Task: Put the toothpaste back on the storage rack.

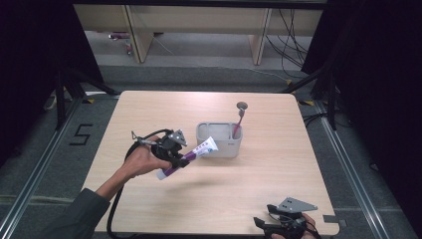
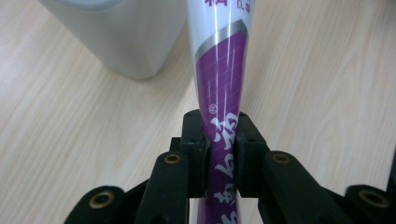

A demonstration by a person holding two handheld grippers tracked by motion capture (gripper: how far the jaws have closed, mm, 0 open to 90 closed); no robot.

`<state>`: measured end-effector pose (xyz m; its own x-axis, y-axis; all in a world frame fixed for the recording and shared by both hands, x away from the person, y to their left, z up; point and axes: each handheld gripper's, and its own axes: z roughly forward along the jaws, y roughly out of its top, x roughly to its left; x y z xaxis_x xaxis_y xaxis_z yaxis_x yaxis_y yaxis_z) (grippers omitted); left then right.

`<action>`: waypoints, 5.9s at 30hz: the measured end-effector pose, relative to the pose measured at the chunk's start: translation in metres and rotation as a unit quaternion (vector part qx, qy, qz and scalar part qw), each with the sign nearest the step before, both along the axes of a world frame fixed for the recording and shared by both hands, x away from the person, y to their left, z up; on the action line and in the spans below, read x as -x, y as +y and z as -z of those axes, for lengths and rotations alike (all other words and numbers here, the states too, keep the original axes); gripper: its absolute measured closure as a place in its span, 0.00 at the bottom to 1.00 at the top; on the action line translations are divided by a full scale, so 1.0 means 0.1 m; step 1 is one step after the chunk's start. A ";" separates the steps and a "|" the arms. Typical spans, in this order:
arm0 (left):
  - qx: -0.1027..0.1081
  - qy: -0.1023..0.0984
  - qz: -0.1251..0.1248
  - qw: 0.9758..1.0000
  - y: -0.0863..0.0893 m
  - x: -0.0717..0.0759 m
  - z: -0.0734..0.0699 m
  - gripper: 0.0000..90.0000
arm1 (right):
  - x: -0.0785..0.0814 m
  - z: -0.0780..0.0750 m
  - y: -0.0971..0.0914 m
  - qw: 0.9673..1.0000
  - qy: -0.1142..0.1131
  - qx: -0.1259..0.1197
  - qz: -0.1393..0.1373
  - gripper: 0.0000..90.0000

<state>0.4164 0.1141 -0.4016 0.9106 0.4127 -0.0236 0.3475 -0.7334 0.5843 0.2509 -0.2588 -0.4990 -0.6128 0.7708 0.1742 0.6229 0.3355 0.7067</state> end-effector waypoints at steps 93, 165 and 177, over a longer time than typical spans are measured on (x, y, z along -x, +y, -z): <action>0.261 -0.116 -0.193 0.939 -0.93 -0.84 0.04 0.86 | 0.04 -0.02 -0.08 1.000 -0.010 -0.007 -0.006 0.36; 0.220 -0.100 -0.177 0.954 -0.39 -0.42 -0.15 0.47 | 0.03 0.01 -0.08 1.000 -0.007 -0.002 -0.001 0.36; 0.216 -0.091 -0.158 0.959 -0.04 0.06 -0.21 0.36 | 0.03 0.01 -0.09 1.000 -0.008 0.002 0.003 0.35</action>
